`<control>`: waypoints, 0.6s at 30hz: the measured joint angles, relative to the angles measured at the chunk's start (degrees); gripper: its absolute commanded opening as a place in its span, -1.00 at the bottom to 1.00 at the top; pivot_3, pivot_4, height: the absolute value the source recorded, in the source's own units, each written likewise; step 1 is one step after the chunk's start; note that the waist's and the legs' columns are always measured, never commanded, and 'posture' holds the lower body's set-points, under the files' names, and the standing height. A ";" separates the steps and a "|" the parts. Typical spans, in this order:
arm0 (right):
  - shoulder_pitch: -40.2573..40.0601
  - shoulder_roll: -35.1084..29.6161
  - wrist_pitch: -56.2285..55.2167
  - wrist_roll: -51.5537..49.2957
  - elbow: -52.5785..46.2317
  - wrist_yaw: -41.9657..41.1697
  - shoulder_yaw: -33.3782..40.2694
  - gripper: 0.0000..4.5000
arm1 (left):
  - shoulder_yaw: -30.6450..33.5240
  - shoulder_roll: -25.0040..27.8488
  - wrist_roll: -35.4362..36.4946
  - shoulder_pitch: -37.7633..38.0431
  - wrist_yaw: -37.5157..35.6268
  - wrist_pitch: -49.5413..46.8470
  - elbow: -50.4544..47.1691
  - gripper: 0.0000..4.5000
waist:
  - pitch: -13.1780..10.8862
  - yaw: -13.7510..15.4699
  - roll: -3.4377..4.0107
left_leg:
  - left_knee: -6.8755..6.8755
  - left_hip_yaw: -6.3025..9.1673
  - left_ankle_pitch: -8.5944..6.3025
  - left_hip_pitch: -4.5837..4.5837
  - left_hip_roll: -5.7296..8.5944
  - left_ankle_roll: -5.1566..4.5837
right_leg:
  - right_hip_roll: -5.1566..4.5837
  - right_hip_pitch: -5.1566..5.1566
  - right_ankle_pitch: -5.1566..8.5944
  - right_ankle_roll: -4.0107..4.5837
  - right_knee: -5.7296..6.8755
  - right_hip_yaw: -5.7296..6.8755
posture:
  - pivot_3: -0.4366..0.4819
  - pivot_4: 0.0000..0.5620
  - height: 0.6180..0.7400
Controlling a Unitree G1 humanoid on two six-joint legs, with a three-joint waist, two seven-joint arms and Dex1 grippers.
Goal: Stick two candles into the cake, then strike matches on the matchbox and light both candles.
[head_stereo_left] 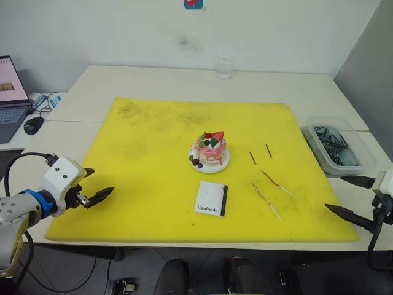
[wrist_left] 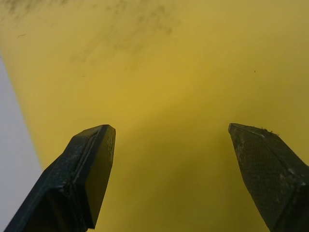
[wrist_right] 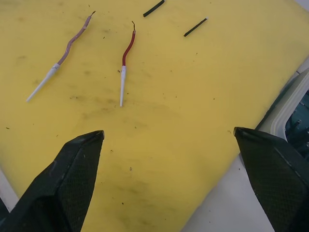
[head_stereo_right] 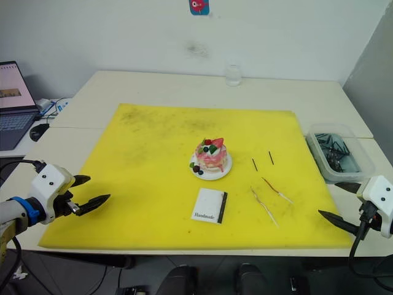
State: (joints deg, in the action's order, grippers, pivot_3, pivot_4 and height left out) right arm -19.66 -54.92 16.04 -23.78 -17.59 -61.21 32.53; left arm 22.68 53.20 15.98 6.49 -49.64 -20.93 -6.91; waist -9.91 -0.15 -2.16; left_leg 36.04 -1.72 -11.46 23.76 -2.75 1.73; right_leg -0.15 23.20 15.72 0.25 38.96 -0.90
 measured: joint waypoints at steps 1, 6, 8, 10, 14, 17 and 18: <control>0.00 0.00 0.00 0.00 0.00 0.00 0.00 1.00 | 0.00 0.00 0.00 0.00 0.00 0.00 0.00 0.86 | 0.00 0.00 0.00 | 0.00 0.00 0.00 0.00 0.00 0.00 | 0.00 0.00 0.00 0.00 0.00 0.00 | -0.05 -0.47 1.00; 0.53 -0.14 -0.57 0.23 1.89 -1.32 -0.09 1.00 | -3.45 0.07 -1.73 -3.99 -2.55 4.63 8.94 0.86 | 0.00 0.01 0.01 | 0.01 -0.02 0.00 -0.02 0.01 0.00 | 0.01 -0.01 0.02 0.05 0.01 -0.01 | -0.05 -0.47 1.00; 0.54 -0.14 -0.65 0.50 2.38 -1.53 -0.09 1.00 | -3.65 0.07 -1.88 -4.09 -3.36 6.00 10.64 0.86 | 0.00 0.00 0.01 | 0.01 -0.04 0.00 -0.01 0.01 0.00 | 0.00 -0.01 0.00 0.00 0.00 -0.04 | -0.05 -0.47 1.00; 0.66 -0.14 -0.81 0.55 2.46 -1.85 -0.17 1.00 | -3.65 0.10 -1.88 -4.35 -4.15 7.19 11.55 0.86 | 0.00 0.00 0.01 | 0.00 -0.05 0.00 -0.02 0.00 0.00 | 0.00 -0.01 -0.05 -0.08 0.00 -0.04 | -0.05 -0.47 1.00; 1.13 -0.14 -1.24 0.99 2.89 -2.08 -0.65 1.00 | -3.54 0.12 -0.91 -4.36 -6.74 9.17 13.06 0.86 | 0.01 0.00 0.01 | -0.01 -0.03 0.00 -0.02 -0.01 0.00 | 0.00 0.00 -0.06 -0.09 0.01 0.01 | -0.05 -0.47 1.00; 1.14 -0.12 -1.36 1.11 2.90 -2.12 -0.83 1.00 | -3.18 0.11 -0.12 -4.36 -7.80 10.13 13.90 0.86 | 0.01 0.00 0.01 | 0.00 -0.04 0.00 -0.01 -0.01 0.00 | 0.00 0.00 -0.06 -0.09 0.01 0.00 | -0.05 -0.47 1.00; 1.14 -0.09 -1.42 1.12 2.90 -2.12 -0.86 1.00 | -3.12 0.11 0.02 -4.36 -8.01 10.19 14.05 0.86 | 0.00 0.00 0.01 | 0.00 -0.04 0.00 -0.01 0.00 0.00 | 0.00 0.00 -0.06 -0.10 0.01 -0.01 | -0.05 -0.47 1.00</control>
State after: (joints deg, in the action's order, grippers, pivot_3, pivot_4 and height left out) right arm -18.52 -55.00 14.62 -22.65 -14.70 -63.33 31.67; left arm 19.55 53.31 16.00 2.13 -57.65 -10.74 7.13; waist -9.91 -0.15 -2.15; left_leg 36.04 -1.76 -11.46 23.75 -2.75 1.73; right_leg -0.15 23.20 15.66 0.15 38.97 -0.91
